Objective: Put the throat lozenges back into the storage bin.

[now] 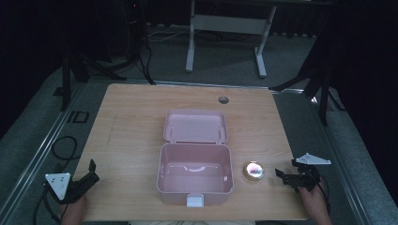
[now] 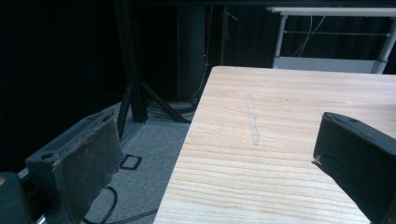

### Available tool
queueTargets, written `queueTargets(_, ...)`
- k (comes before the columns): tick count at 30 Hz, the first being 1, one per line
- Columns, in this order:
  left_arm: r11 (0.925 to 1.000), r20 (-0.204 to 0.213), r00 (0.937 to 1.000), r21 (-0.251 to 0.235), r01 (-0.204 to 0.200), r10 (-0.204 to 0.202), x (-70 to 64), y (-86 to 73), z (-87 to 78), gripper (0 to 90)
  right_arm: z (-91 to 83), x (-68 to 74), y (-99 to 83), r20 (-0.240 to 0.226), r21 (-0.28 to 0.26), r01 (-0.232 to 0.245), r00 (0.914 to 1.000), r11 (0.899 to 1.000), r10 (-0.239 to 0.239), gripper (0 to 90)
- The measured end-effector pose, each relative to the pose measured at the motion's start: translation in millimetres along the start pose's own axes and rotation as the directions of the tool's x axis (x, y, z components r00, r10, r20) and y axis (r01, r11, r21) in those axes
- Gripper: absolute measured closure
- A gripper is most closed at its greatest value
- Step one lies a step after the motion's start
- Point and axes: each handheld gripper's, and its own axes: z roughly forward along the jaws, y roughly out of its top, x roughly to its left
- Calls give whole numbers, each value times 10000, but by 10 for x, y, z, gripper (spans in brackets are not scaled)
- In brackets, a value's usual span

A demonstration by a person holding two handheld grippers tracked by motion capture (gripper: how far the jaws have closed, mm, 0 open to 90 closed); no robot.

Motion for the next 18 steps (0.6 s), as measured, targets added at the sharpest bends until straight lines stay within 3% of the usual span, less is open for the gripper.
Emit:
queueTargets(1,10000,9,10000,-1,2,-2,0,0,1,12,-3,4,6,-76,-18,101,9999,9999,-101,133)
queueTargets(3,10000,24,10000,16,-3,3,0,0,2,12,7,-9,27,-914,339,352,9953,9988,-320,133)
queueTargets(6,10000,23,10000,-1,-15,15,-2,0,2,12,31,4,61,-1931,1478,1010,9786,9838,-714,132)
queueTargets(8,10000,28,10000,-7,-25,25,-3,0,1,12,32,29,73,-1884,1908,1479,9757,9704,-1117,132)
queueTargets(11,10000,20,10000,2,-30,30,-5,0,2,12,21,42,102,-2269,2316,2028,9623,9515,-1498,133)
queueTargets(13,10000,20,10000,13,-53,53,-6,0,1,12,13,64,132,-2647,2698,2507,9476,9297,-1787,133)
queueTargets(15,10000,25,10000,24,-63,63,-7,0,2,12,5,105,167,-2923,3197,3065,9320,8966,-2144,132)
queueTargets(16,10000,22,10000,18,-62,62,-7,0,1,12,9,118,185,-3161,3426,3362,9206,8773,-2293,132)
queueTargets(18,10000,21,10000,17,-53,53,-6,0,2,12,17,164,221,-3382,4035,3926,9033,8265,-2640,132)
